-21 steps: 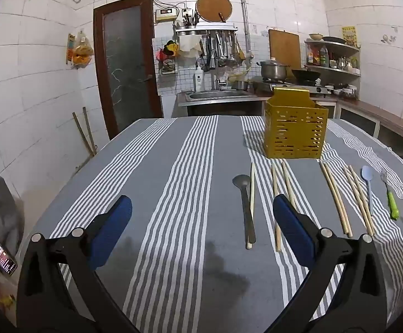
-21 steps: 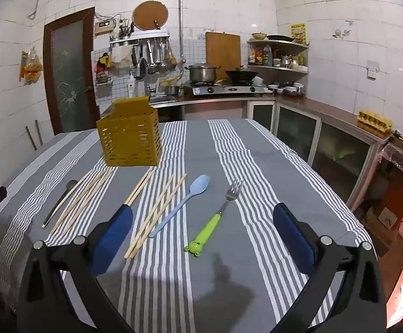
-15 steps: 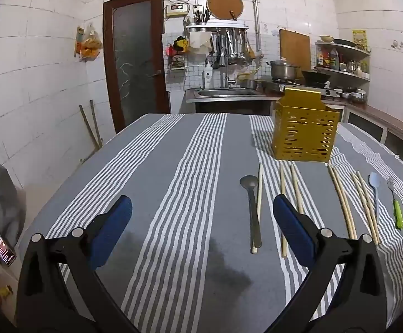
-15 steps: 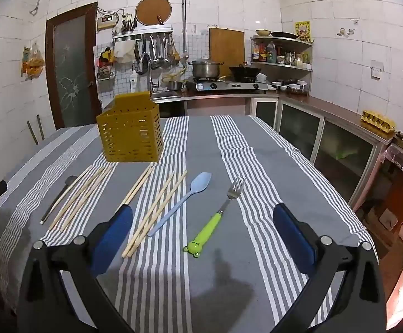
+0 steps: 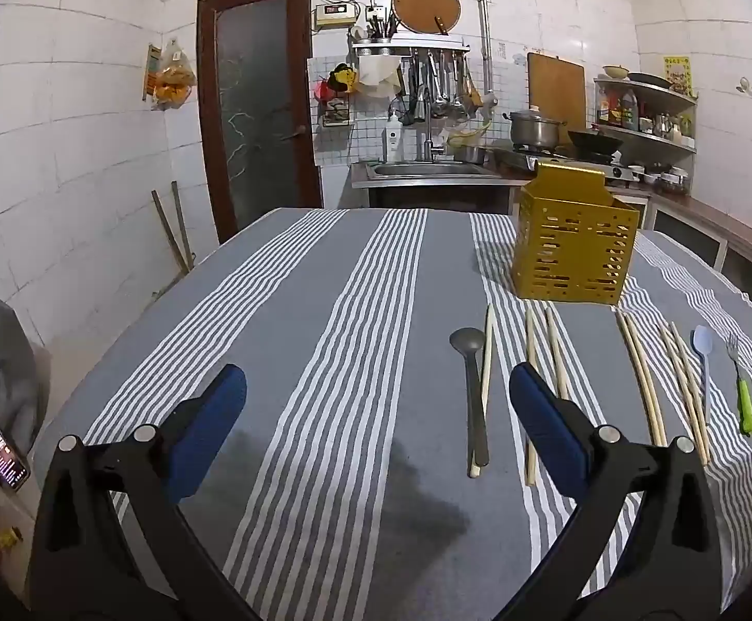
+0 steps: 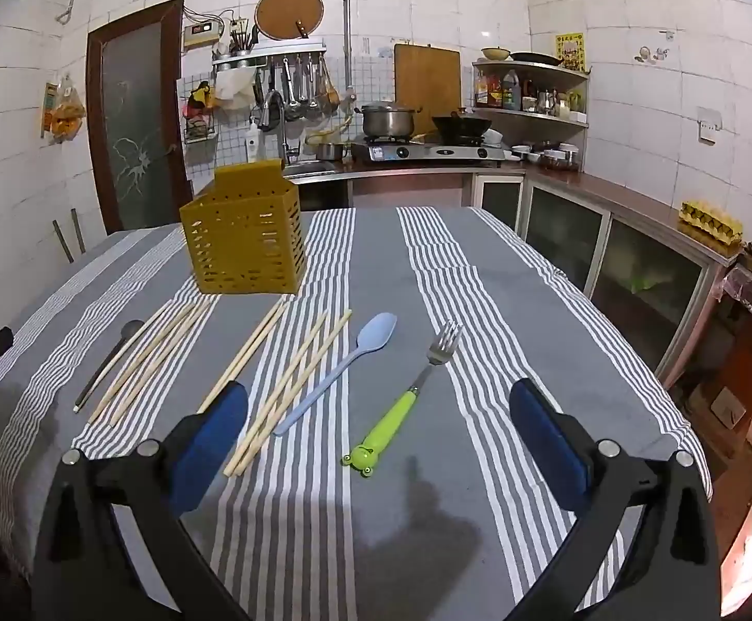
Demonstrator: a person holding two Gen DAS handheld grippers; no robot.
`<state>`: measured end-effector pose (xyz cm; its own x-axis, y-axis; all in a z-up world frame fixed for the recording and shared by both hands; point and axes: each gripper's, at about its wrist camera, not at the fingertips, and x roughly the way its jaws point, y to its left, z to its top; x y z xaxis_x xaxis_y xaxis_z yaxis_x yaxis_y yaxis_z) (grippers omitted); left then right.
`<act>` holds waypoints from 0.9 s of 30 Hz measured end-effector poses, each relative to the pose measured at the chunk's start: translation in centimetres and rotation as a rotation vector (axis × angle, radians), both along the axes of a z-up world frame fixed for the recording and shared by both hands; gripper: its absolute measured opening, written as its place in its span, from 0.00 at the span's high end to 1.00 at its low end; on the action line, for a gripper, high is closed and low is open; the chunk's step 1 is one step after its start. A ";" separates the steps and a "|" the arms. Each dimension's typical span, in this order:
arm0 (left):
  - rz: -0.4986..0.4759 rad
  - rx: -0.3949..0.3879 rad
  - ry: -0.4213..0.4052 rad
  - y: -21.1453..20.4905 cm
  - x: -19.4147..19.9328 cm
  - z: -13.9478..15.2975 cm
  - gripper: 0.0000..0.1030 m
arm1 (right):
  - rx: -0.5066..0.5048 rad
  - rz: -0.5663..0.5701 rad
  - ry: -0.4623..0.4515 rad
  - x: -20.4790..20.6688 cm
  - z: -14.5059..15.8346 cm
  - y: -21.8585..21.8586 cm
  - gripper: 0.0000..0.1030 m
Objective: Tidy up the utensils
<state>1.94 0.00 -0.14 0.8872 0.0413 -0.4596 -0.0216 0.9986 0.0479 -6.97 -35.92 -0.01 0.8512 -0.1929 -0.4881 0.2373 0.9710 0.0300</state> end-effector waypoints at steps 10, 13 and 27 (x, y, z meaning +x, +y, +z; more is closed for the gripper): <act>-0.009 -0.002 0.006 -0.1 0.1 -0.3 0.05 | -0.004 -0.004 0.004 0.2 -0.2 0.0 0.04; -0.011 -0.006 0.010 0.0 0.4 -0.4 0.05 | -0.001 -0.007 0.005 0.3 -0.2 0.0 0.04; -0.018 -0.011 0.016 -0.8 1.7 -1.0 0.05 | -0.030 -0.002 0.026 1.7 -0.6 0.2 0.04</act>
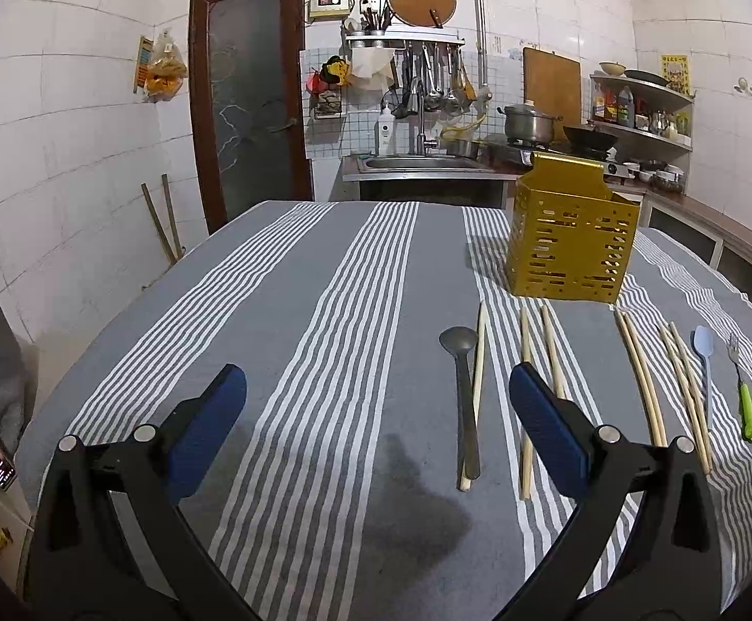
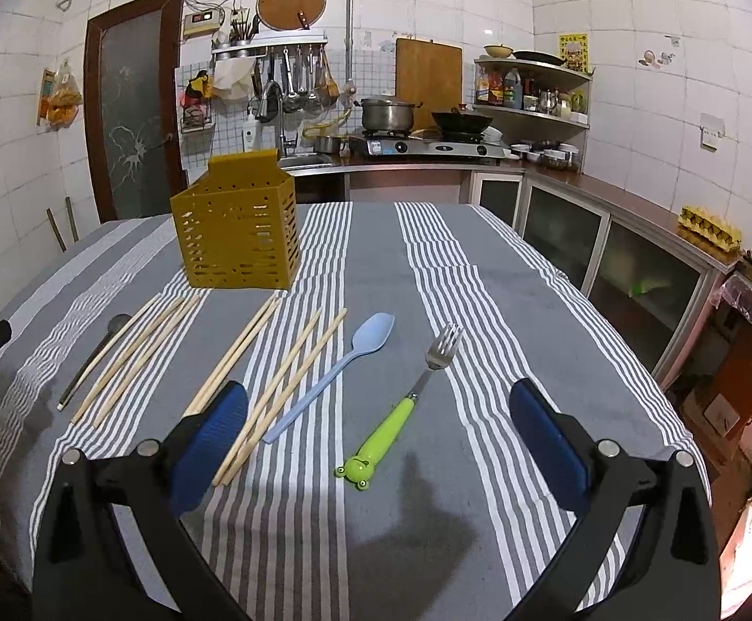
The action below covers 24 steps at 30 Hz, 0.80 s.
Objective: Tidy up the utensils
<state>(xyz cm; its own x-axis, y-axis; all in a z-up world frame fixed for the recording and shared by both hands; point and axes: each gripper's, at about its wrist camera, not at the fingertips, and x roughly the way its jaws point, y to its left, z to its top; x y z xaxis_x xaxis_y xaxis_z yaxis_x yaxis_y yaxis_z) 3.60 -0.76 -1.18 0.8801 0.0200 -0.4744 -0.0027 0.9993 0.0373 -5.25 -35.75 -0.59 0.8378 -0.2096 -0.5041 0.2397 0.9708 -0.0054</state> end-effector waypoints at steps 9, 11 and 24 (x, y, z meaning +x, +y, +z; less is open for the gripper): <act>-0.014 -0.007 0.008 -1.1 1.6 -0.5 0.05 | 0.006 0.001 0.015 1.0 0.2 -0.9 0.04; -0.020 -0.004 0.014 -1.3 2.0 -0.5 0.05 | 0.000 -0.008 0.015 1.2 0.1 -1.1 0.04; -0.028 0.037 0.036 -1.1 2.8 -0.7 0.05 | 0.025 -0.029 0.026 2.3 -0.8 -1.4 0.04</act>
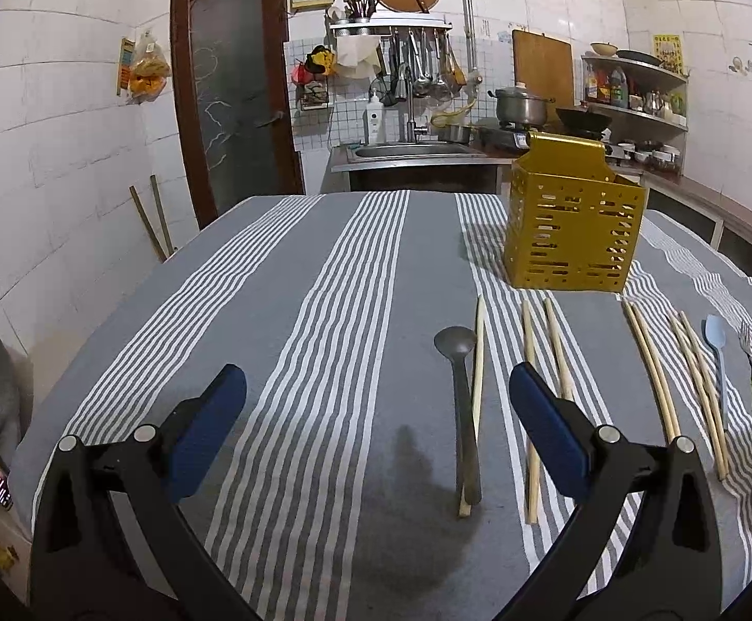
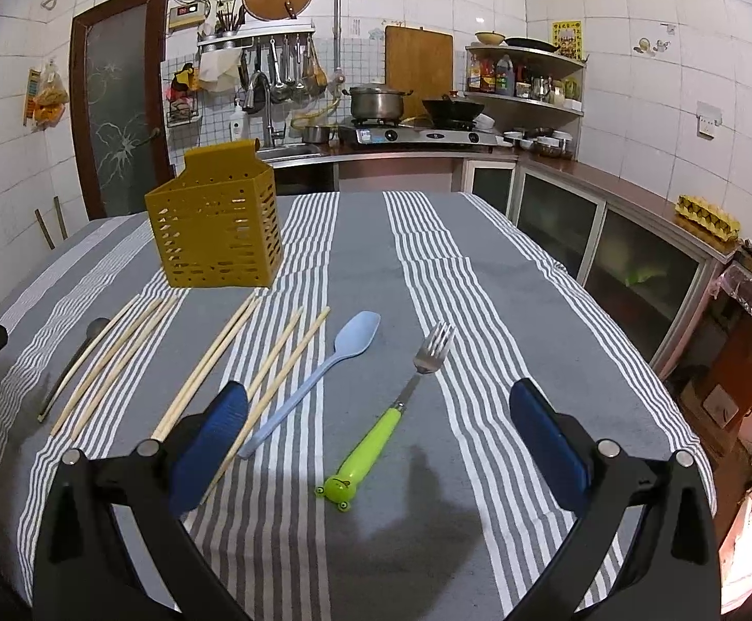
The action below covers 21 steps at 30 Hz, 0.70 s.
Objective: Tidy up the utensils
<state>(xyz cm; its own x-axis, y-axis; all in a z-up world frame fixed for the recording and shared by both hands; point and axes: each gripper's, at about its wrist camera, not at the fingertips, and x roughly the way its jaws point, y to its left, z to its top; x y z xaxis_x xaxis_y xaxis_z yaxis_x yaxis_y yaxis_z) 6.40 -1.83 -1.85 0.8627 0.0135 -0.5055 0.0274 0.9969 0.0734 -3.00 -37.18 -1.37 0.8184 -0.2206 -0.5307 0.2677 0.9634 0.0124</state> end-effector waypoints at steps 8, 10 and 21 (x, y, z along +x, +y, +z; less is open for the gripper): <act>-0.001 0.008 -0.002 0.1 -0.1 0.2 0.05 | 0.006 -0.001 -0.008 0.1 0.1 0.0 0.04; -0.005 0.010 -0.003 0.1 0.0 0.1 0.05 | 0.003 -0.005 -0.009 0.1 0.1 -0.1 0.04; -0.025 0.000 0.008 -0.2 1.3 -0.1 0.05 | -0.010 -0.008 0.016 1.4 -0.2 -0.3 0.04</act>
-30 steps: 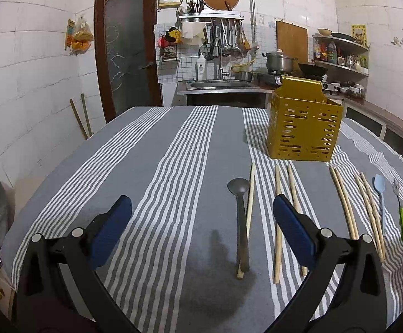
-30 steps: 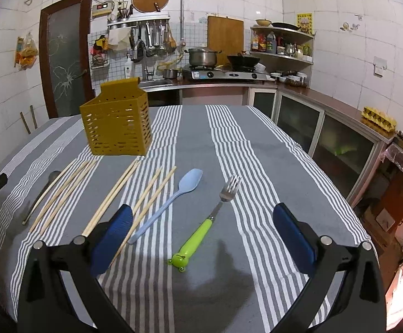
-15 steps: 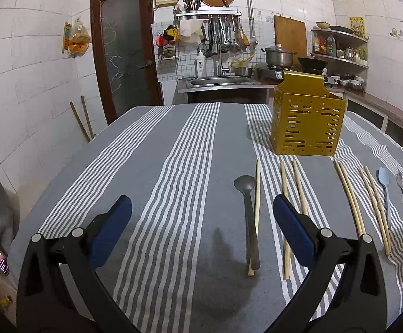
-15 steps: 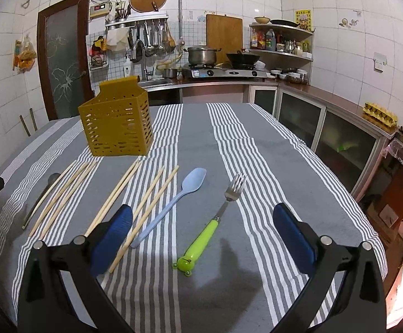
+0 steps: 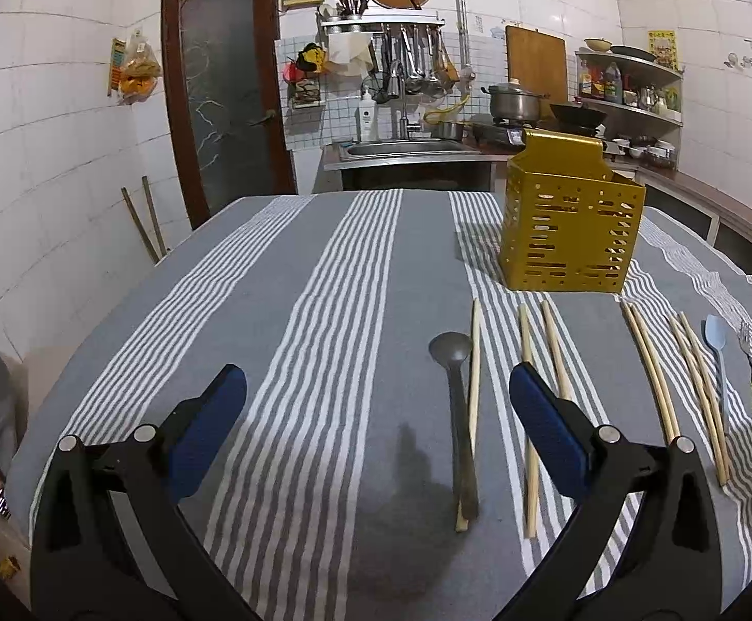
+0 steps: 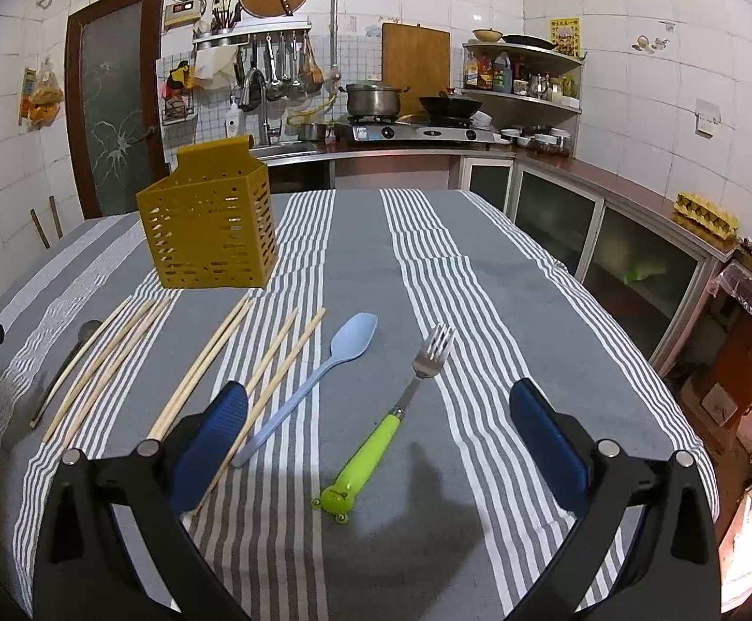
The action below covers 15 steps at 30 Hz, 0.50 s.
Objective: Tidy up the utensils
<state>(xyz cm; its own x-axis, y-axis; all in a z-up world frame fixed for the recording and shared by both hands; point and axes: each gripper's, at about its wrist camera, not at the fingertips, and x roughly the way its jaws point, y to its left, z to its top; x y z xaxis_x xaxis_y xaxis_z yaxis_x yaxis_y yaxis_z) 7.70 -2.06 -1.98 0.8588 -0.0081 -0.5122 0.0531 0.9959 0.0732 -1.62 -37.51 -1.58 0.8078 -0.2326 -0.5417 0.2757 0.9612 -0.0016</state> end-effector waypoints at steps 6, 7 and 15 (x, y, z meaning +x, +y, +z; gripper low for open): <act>-0.022 0.012 0.011 -0.6 2.4 -0.1 0.05 | 0.034 0.010 0.038 2.8 -0.6 -1.2 0.04; -0.024 0.016 0.022 -0.6 3.0 -0.3 0.05 | 0.037 0.014 0.045 3.2 -0.7 -1.3 0.04; -0.049 0.023 0.113 -1.4 6.8 -1.6 0.05 | 0.079 0.024 0.103 7.6 -2.3 -2.2 0.05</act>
<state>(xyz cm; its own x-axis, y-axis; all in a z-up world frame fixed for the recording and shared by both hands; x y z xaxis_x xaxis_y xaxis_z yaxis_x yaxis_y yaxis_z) 14.53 -3.46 -3.59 0.7946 -0.0359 -0.6061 0.1109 0.9900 0.0868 5.99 -39.73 -3.86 0.7514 -0.1675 -0.6382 0.2551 0.9658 0.0468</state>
